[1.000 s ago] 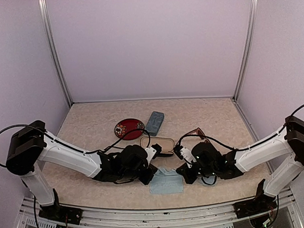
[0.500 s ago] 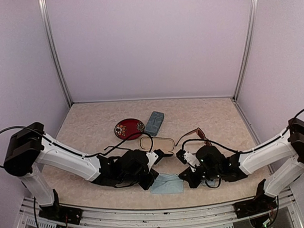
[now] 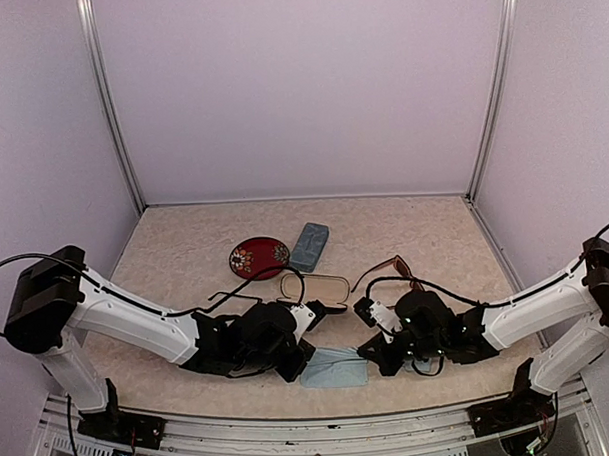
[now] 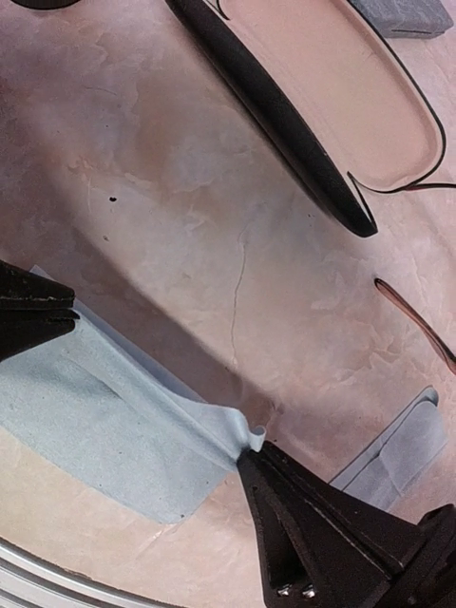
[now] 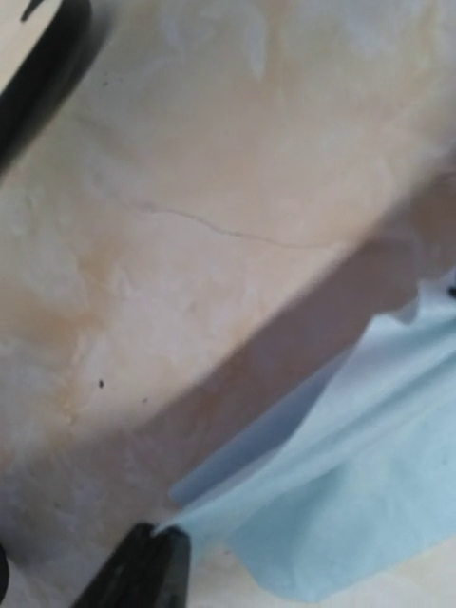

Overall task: Organize the sunglasses
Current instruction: Fold the glasses cleaning cloth at the center of the board.

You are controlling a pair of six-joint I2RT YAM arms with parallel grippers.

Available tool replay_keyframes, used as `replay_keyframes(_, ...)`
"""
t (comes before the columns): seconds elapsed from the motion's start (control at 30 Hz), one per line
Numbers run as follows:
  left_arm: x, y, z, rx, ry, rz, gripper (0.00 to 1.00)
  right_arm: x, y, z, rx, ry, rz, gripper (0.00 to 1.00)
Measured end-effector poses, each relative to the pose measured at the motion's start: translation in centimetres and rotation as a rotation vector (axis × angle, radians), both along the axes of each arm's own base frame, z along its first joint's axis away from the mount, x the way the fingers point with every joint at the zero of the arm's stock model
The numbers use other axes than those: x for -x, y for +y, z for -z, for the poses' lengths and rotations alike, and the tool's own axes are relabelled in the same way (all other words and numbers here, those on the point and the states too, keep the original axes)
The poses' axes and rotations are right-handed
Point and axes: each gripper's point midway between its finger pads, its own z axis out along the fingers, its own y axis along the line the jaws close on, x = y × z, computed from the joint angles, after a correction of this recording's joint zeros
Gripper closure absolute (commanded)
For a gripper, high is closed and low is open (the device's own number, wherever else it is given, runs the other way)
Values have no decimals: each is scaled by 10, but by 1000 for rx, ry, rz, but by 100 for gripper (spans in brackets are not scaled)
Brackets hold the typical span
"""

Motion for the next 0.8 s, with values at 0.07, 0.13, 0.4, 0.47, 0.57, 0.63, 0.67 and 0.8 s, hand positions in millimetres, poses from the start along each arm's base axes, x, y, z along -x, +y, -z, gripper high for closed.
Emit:
replay_keyframes(0.07, -1, 0, -2, 3, -5, -4, 100, 2, 1, 0, 0, 0, -7, 100)
replay_keyframes(0.13, -2, 0, -3, 4, -8, -7, 100, 4, 2, 0, 0, 0, -13, 100)
replay_keyframes(0.4, -2, 4, -11, 10, -17, -13, 100, 6, 8, -5, -7, -5, -25, 100)
replay_keyframes(0.47, -2, 4, -13, 15, -20, -14, 100, 6, 9, -5, -5, -5, -26, 100)
replay_keyframes(0.57, -2, 4, -15, 18, -22, -15, 100, 4, 10, -8, -8, -9, -25, 100)
replay_keyframes(0.63, -1, 4, -14, 15, -22, -13, 100, 4, 10, -7, -6, -9, -24, 100)
replay_keyframes(0.67, 0, 4, -14, 14, -22, -11, 100, 5, 10, -7, -3, -8, -23, 100)
replay_keyframes(0.8, 6, 2, -14, 12, -21, 2, 100, 5, 8, -5, 6, -5, -21, 100)
